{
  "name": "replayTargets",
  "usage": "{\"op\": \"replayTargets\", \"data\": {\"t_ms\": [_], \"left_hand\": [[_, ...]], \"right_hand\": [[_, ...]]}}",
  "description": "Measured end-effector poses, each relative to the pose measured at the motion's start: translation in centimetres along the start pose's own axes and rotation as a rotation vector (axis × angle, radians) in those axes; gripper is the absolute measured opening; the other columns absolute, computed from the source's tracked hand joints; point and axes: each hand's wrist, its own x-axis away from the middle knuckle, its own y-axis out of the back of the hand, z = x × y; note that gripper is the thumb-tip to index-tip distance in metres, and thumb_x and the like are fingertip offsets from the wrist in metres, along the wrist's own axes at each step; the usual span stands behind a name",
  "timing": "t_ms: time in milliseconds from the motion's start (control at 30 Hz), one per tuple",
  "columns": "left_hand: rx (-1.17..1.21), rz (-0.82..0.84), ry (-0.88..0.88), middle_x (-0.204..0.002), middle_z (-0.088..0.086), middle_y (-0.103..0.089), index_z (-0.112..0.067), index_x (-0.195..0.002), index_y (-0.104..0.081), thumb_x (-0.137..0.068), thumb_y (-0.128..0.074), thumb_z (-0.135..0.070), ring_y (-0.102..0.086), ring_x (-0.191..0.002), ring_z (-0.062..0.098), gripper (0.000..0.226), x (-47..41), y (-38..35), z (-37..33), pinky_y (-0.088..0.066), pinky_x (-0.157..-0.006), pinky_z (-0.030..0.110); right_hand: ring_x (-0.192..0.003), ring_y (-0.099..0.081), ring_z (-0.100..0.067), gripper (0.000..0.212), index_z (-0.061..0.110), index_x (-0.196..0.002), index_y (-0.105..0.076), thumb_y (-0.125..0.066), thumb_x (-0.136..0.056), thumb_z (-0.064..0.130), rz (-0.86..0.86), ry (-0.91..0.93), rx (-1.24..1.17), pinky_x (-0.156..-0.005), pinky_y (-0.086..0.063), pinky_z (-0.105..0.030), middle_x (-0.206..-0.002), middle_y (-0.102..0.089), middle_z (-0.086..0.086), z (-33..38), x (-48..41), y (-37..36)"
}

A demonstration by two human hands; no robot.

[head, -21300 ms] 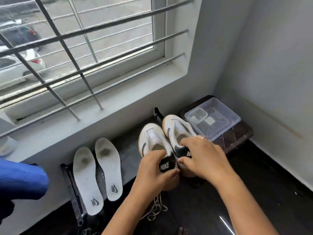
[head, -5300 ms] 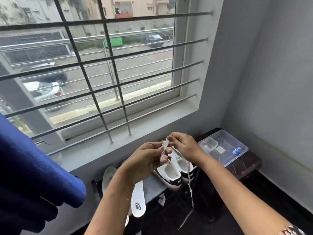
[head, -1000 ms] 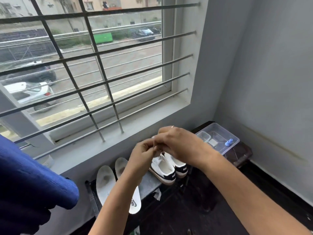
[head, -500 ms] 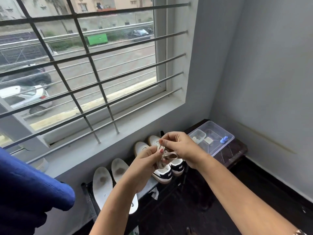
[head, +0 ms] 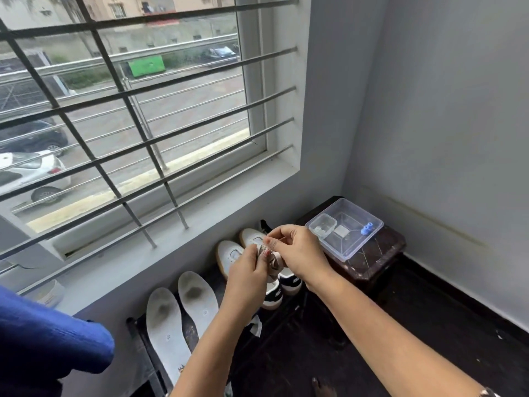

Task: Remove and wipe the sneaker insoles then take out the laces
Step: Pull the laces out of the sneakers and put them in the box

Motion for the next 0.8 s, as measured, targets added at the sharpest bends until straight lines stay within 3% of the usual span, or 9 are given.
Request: {"op": "replayTargets", "data": {"t_ms": [100, 167, 233, 300, 367, 533, 633, 700, 800], "left_hand": [[-0.051, -0.056, -0.032, -0.072, 0.000, -0.060, -0.017, -0.078, -0.052, -0.098, -0.044, -0.015, -0.057, -0.066, 0.015, 0.021, -0.2, 0.1, -0.5, -0.048, -0.071, 0.036], [-0.018, -0.040, -0.020, -0.073, 0.002, -0.061, -0.017, -0.079, -0.053, -0.095, -0.043, -0.006, -0.059, -0.064, 0.015, 0.022, -0.4, 0.2, -0.8, -0.049, -0.069, 0.034], [0.022, -0.015, 0.004, -0.076, 0.005, -0.062, -0.011, -0.084, -0.056, -0.090, -0.042, 0.001, -0.059, -0.063, 0.014, 0.020, -0.5, 0.2, -0.7, -0.050, -0.068, 0.033], [0.042, 0.012, 0.010, -0.076, 0.004, -0.064, -0.007, -0.089, -0.059, -0.094, -0.045, -0.005, -0.061, -0.064, 0.012, 0.015, -0.6, 0.2, -0.4, -0.051, -0.071, 0.034], [-0.002, 0.029, -0.016, -0.076, 0.001, -0.064, -0.007, -0.091, -0.059, -0.096, -0.048, -0.014, -0.061, -0.069, 0.014, 0.015, -0.7, 0.2, -0.2, -0.051, -0.074, 0.037], [-0.206, 0.065, -0.069, -0.073, -0.003, -0.053, -0.017, -0.080, -0.044, -0.098, -0.046, -0.023, -0.051, -0.074, 0.018, 0.019, -1.2, 0.1, -0.1, -0.044, -0.069, 0.035], [-0.301, 0.086, -0.128, -0.078, 0.000, -0.053, -0.012, -0.087, -0.041, -0.100, -0.041, -0.025, -0.054, -0.081, 0.025, 0.018, -1.2, 0.1, -0.2, -0.040, -0.067, 0.032], [-0.297, 0.082, -0.182, -0.081, 0.002, -0.054, -0.011, -0.093, -0.039, -0.100, -0.040, -0.024, -0.056, -0.083, 0.026, 0.015, -1.1, 0.0, -0.2, -0.038, -0.066, 0.030], [-0.244, 0.058, -0.275, -0.079, -0.007, -0.055, -0.017, -0.098, -0.039, -0.100, -0.041, -0.020, -0.058, -0.077, 0.014, 0.004, -0.9, -0.2, -0.3, -0.041, -0.067, 0.021]], "right_hand": [[-0.062, -0.057, -0.011, 0.029, 0.008, -0.087, -0.071, -0.057, -0.092, 0.032, 0.151, 0.011, -0.022, -0.065, -0.053, -0.034, -0.067, -0.064, -0.004, 0.6, 0.8, 0.4], [-0.066, -0.059, -0.009, 0.022, 0.013, -0.094, -0.072, -0.061, -0.089, 0.031, 0.283, 0.030, -0.045, -0.063, -0.051, -0.024, -0.073, -0.066, -0.004, 1.0, 1.2, 0.8], [-0.078, -0.068, -0.012, 0.019, 0.017, -0.103, -0.071, -0.068, -0.084, 0.022, 0.325, 0.056, -0.032, -0.074, -0.056, -0.026, -0.087, -0.073, -0.005, 0.8, 1.1, 1.2], [-0.091, -0.069, -0.022, 0.021, 0.019, -0.103, -0.071, -0.069, -0.083, 0.014, 0.307, 0.057, 0.011, -0.084, -0.057, -0.037, -0.094, -0.073, -0.009, 0.4, 0.7, 1.7], [-0.094, -0.069, -0.024, 0.023, 0.019, -0.103, -0.071, -0.067, -0.083, 0.009, 0.304, 0.053, 0.054, -0.084, -0.057, -0.038, -0.095, -0.073, -0.011, 0.3, 0.4, 2.2], [-0.074, -0.064, -0.006, 0.018, 0.017, -0.099, -0.071, -0.063, -0.085, 0.009, 0.271, 0.112, 0.278, -0.077, -0.052, -0.024, -0.080, -0.068, 0.006, 0.1, 0.2, 2.5], [-0.072, -0.060, -0.001, 0.013, 0.018, -0.097, -0.068, -0.060, -0.089, 0.013, 0.269, 0.114, 0.360, -0.072, -0.048, -0.018, -0.083, -0.066, 0.006, 0.1, 0.4, 2.6], [-0.081, -0.064, -0.008, 0.011, 0.019, -0.096, -0.067, -0.058, -0.091, 0.015, 0.294, 0.088, 0.321, -0.070, -0.049, -0.018, -0.088, -0.069, 0.001, 0.0, 0.5, 2.8], [-0.090, -0.064, -0.011, 0.008, 0.021, -0.092, -0.064, -0.056, -0.094, 0.022, 0.400, -0.067, 0.012, -0.066, -0.049, -0.017, -0.094, -0.067, -0.002, -0.1, 0.7, 3.2]]}}
